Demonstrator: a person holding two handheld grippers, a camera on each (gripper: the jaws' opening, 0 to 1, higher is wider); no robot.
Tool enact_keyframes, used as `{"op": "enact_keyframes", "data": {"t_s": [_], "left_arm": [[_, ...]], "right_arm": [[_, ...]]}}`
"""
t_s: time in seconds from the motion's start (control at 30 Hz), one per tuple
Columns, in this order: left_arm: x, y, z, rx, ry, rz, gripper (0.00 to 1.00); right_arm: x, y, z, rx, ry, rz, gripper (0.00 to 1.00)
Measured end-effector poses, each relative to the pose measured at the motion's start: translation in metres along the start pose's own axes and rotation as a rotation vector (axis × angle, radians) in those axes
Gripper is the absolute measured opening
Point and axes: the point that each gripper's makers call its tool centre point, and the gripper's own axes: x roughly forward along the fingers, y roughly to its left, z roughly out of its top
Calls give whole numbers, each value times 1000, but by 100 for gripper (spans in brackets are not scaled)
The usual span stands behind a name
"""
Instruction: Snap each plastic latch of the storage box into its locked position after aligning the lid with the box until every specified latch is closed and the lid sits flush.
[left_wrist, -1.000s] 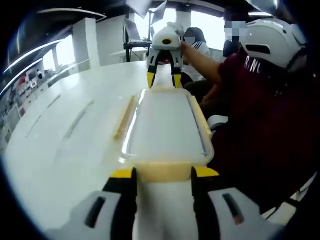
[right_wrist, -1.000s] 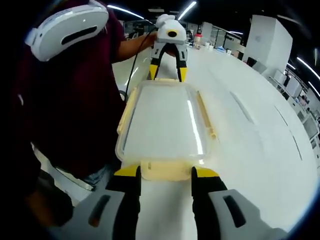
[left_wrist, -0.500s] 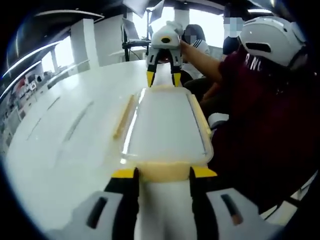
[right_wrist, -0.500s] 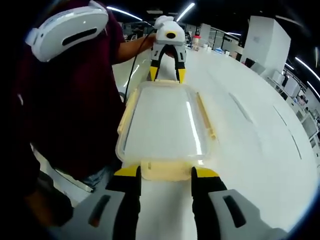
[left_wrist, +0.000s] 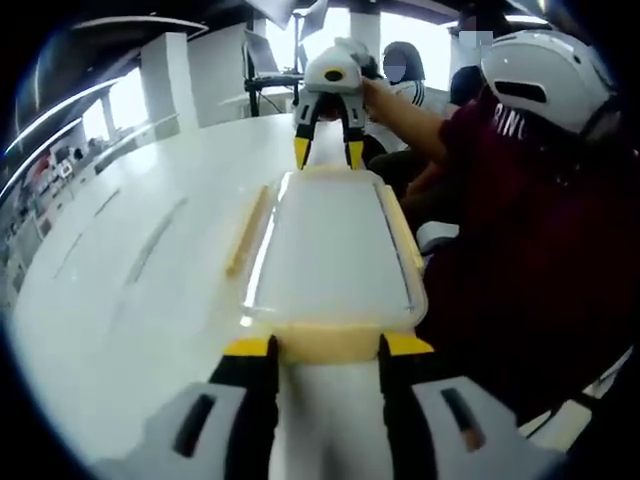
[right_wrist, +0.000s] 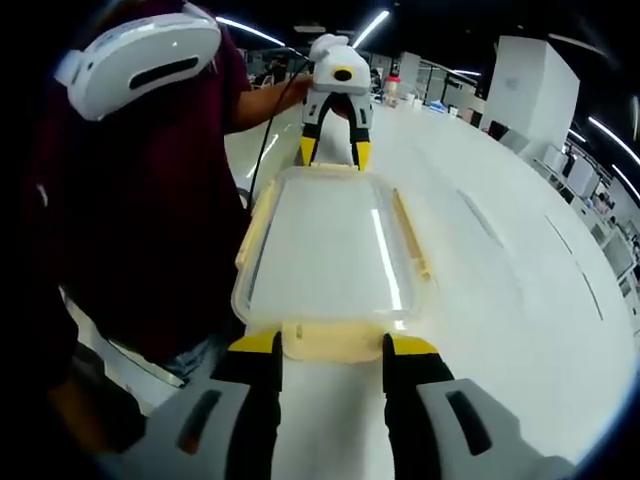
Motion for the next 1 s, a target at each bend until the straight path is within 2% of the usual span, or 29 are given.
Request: {"op": "enact_keyframes", "data": {"t_s": [0.7,1.0], "left_arm": [[-2,0,2,-5,7,-30,38],[-1,-1,5,10,2,-26,38]], "right_arm": [[-6,6,3,15,4,-1,37],[-7,7,3,17,-35,-12,37]]}}
